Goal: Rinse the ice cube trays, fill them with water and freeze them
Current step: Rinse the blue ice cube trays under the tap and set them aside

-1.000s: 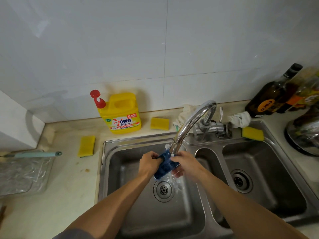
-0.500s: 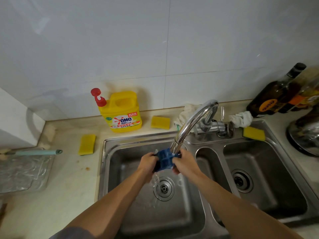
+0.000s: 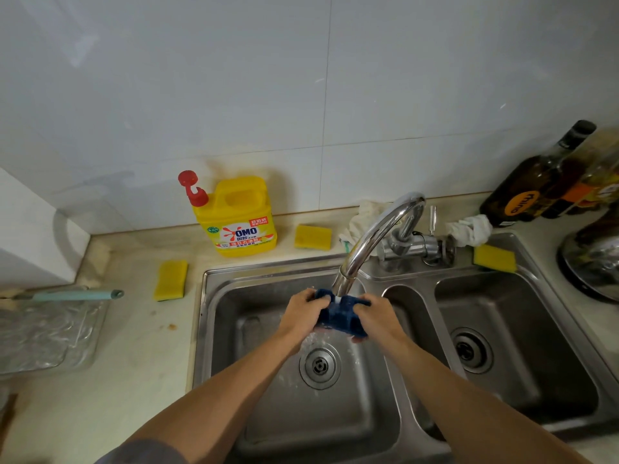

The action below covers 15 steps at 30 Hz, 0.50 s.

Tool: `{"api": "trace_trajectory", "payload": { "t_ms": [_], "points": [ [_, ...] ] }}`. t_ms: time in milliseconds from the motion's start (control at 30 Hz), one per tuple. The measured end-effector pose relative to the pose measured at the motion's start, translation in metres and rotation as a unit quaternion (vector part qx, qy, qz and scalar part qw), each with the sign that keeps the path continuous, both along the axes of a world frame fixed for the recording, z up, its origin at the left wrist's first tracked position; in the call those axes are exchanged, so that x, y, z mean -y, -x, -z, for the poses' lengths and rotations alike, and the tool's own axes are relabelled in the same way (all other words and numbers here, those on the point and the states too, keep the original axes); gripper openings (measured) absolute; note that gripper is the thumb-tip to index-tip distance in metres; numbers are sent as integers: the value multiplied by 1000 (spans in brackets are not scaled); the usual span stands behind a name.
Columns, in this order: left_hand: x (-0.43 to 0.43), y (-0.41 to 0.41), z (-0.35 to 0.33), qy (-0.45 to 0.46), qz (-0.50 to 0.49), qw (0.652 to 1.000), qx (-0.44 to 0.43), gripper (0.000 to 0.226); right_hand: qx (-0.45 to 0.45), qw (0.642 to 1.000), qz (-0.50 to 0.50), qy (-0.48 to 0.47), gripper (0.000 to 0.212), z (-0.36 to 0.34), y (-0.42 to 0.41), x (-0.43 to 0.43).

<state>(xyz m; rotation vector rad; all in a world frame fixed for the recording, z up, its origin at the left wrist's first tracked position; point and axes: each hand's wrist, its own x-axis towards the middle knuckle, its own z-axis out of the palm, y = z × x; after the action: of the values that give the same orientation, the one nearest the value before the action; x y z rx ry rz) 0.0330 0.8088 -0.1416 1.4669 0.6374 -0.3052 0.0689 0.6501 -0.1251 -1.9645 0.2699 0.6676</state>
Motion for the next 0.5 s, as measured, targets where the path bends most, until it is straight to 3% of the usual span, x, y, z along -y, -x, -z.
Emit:
{"api": "trace_trajectory", "payload": {
  "t_ms": [67,133,333,433,500],
  "points": [
    [2,2,-1,53,5,999,2,27,-9,999,40,-8,12,2,0,3],
    [2,5,2,35,10,999,6,35,-5,999,43,-5,12,2,0,2],
    [-11,5,13,-49,11,999,-9,24,28,998,-2,-48,14,1,6,-17],
    [-9,3,10,-72,7,997,-10,23,-1,996,61,-72,10,4,6,-12],
    [-4,3,9,-15,1,1000,-11,25,-21,991,109,-79,9,6,3,-7]
  ]
}}
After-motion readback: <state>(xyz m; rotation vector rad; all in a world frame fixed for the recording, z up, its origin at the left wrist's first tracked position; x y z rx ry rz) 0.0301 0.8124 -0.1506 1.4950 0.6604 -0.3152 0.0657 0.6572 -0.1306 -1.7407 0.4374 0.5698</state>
